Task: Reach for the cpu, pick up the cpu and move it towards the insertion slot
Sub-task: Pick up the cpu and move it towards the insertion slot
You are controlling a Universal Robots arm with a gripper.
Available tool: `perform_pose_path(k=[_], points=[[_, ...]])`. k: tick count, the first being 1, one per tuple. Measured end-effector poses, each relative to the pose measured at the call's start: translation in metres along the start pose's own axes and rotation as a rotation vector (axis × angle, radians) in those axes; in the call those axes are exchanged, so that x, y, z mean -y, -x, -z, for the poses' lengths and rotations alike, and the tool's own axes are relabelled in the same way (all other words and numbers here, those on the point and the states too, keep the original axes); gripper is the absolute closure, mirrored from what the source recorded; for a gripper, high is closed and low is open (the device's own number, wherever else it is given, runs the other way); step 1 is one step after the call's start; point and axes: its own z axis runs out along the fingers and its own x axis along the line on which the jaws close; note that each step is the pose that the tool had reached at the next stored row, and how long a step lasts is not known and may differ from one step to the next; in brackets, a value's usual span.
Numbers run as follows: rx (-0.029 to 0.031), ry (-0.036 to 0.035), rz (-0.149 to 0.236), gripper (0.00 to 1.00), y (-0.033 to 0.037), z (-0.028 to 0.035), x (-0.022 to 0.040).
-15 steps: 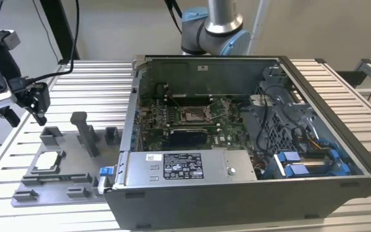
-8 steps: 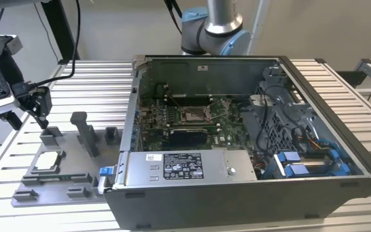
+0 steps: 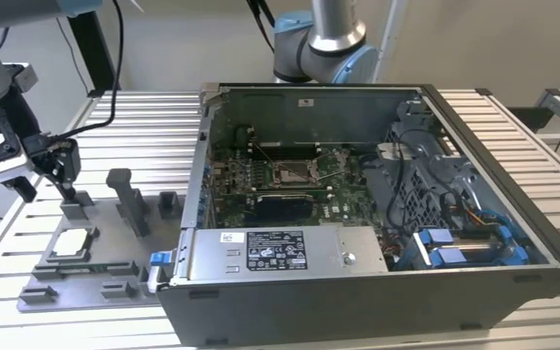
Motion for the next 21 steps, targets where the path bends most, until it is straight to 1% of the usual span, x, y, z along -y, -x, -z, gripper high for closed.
perform_pose_path(k=[4,7,8,9,14,21], points=[[-0.0005,-0.0086,0.000,1.00,-0.0002,-0.0039,0.0003],[-0.0019,-0.0119,0.000,1.00,-0.0004,-0.0066,0.0018],[-0.0031,-0.0148,0.000,0.00,-0.0004,-0.0071,0.0018],[-0.0037,-0.0168,0.000,0.00,-0.0003,-0.0080,0.0019],[-0.0037,-0.0170,0.000,0.00,-0.0025,-0.0170,0.0023],[-0.0038,-0.0170,0.000,0.00,-0.0027,-0.0293,0.0044]])
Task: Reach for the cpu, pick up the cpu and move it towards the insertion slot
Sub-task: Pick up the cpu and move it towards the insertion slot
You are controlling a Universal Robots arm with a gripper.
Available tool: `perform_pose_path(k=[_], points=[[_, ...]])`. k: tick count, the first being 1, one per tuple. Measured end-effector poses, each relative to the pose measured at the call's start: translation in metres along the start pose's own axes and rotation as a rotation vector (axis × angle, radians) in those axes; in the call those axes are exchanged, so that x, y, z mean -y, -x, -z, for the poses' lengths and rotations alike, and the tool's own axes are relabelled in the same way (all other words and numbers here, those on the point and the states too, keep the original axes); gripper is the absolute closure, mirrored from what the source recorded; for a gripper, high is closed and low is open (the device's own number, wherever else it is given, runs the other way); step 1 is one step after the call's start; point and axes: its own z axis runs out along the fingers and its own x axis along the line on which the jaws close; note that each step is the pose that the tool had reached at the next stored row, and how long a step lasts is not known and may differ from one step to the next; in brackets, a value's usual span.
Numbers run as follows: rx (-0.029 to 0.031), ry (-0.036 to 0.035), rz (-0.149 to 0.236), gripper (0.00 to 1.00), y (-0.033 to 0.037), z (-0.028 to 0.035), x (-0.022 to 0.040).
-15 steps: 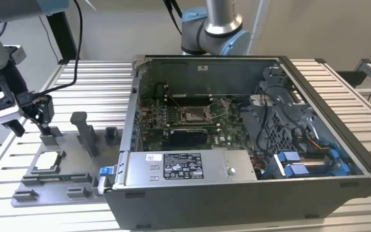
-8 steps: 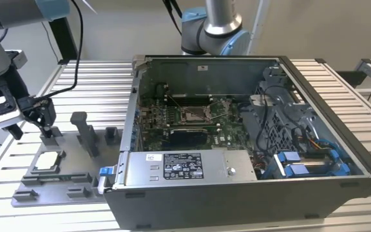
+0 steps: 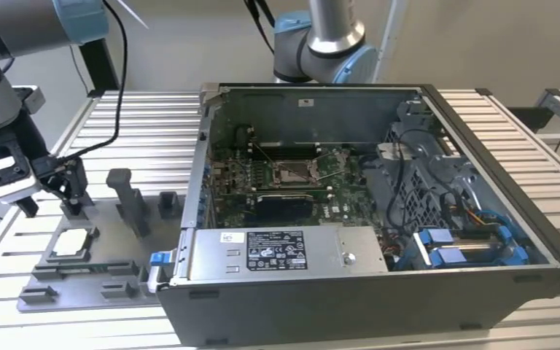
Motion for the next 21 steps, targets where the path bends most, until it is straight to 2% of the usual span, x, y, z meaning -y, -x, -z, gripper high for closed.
perform_pose_path(k=[12,21], points=[[0.0001,0.0001,0.004,0.00,0.0000,-0.0171,0.0067],[0.0037,-0.0002,0.016,0.00,0.0000,-0.0281,0.0088]])
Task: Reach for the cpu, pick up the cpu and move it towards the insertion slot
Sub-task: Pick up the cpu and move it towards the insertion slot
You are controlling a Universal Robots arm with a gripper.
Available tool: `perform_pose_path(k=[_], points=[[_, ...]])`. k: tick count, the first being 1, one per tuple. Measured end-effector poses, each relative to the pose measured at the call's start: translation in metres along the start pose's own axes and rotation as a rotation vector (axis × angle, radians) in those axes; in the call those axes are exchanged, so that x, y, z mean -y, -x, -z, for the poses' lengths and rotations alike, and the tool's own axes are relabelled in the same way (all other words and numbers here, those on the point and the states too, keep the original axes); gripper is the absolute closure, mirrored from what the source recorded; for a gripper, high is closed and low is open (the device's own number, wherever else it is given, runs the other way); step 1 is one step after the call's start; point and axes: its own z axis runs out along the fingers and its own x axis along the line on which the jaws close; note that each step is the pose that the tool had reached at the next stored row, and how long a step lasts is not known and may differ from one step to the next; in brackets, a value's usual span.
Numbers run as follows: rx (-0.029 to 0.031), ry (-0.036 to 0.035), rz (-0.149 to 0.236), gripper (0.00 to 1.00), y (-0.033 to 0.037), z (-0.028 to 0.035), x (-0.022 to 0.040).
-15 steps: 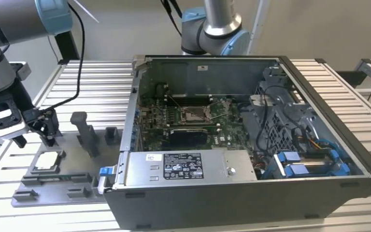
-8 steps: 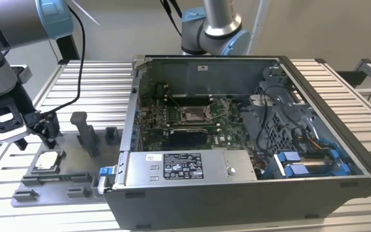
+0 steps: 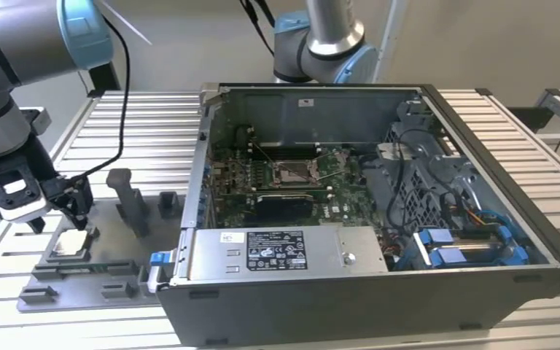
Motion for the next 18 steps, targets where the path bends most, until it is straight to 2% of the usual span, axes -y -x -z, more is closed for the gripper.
perform_pose_path(k=[9,18], points=[[-0.0001,0.0000,0.016,0.00,-0.0001,-0.0118,0.0040],[-0.0001,0.0005,0.017,0.00,0.0005,-0.0222,0.0055]])
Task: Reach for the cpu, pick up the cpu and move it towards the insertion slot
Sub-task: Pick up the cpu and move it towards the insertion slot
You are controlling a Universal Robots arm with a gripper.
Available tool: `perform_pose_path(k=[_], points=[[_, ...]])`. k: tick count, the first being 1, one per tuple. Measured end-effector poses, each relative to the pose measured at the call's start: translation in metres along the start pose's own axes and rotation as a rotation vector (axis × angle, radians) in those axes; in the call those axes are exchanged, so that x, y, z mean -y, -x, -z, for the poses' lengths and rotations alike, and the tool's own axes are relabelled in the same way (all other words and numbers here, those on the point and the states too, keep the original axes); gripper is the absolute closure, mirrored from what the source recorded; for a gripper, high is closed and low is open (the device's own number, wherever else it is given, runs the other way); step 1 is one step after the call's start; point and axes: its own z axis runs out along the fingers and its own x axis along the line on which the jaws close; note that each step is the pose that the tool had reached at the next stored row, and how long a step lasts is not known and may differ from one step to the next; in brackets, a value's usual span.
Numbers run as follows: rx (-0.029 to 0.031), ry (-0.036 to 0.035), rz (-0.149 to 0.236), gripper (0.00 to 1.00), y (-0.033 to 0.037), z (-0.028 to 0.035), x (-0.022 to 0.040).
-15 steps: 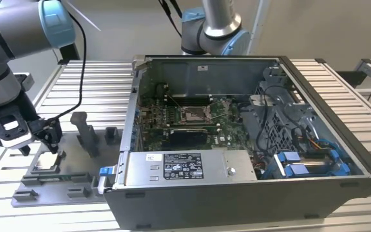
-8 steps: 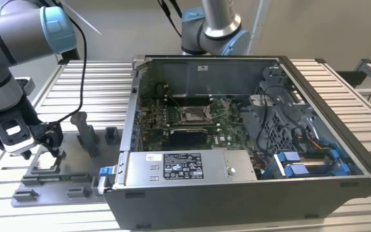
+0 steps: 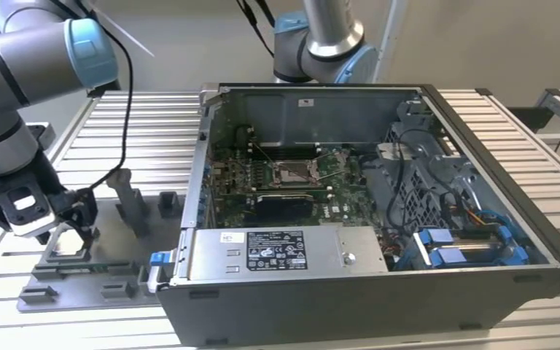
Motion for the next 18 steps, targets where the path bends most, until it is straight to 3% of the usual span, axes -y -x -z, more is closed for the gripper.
perform_pose_path(k=[10,18], points=[[-0.0001,0.0000,0.000,0.00,0.0009,-0.0086,0.0002],[-0.0001,0.0000,0.000,0.00,0.0010,-0.0111,0.0003]])
